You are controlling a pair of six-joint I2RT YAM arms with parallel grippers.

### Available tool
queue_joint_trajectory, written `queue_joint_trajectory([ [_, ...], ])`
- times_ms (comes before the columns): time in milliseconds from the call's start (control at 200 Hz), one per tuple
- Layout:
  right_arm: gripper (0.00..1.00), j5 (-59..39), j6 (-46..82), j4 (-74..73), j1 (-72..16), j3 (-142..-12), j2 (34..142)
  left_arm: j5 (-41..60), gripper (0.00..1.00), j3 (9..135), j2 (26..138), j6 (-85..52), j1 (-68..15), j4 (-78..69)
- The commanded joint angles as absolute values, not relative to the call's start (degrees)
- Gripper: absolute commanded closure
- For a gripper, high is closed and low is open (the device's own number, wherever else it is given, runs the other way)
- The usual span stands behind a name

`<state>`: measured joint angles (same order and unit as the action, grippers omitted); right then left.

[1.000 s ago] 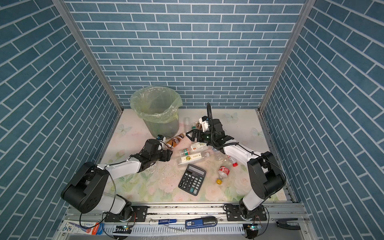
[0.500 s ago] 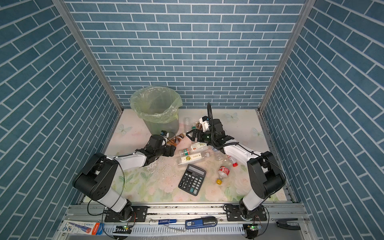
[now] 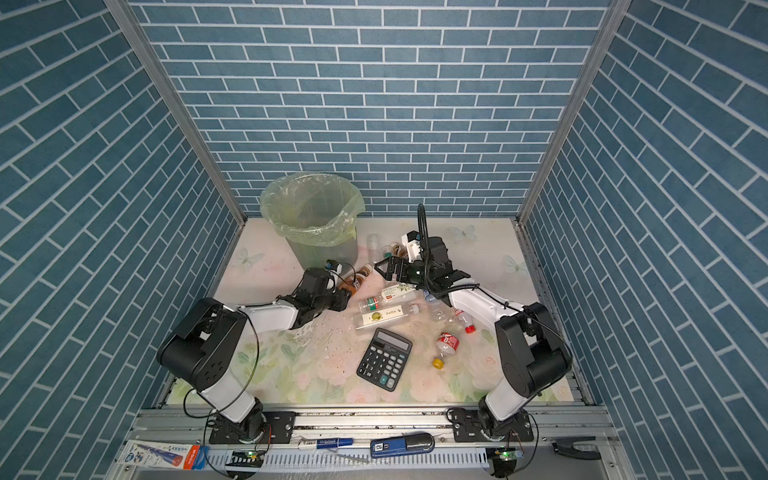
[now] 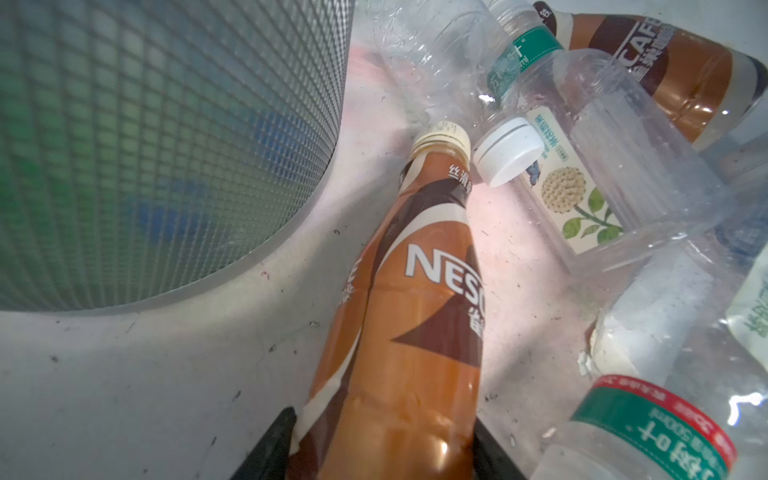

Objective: Throw the plastic bottles in the bin

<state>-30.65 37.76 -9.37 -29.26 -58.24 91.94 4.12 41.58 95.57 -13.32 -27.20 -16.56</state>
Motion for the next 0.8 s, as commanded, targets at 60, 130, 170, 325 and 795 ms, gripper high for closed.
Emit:
queue_joint_trajectory([
  [60,0.01,-30.9,39.9,-10.4,-29.0,-58.6,92.0,5.3,0.49,37.9,92.6,-13.7,-27.6,-17.5],
  [130,0.01,-30.9,40.1,-10.5,-29.0,-58.5,92.1,5.6,0.49,37.1,91.5,-13.8,-27.9,-17.4],
  [170,0.01,-30.9,40.2,-10.6,-29.0,-58.4,92.0,5.6,0.51,36.7,91.0,-13.9,-28.0,-17.1],
  [325,0.01,-31.0,40.2,-10.6,-29.0,-58.4,92.1,5.2,0.53,35.1,87.6,-14.2,-28.4,-15.7],
  [795,0.02,-31.4,47.4,-13.1,-29.1,-59.3,92.9,6.3,0.54,36.7,76.2,-19.3,-29.8,-12.9],
])
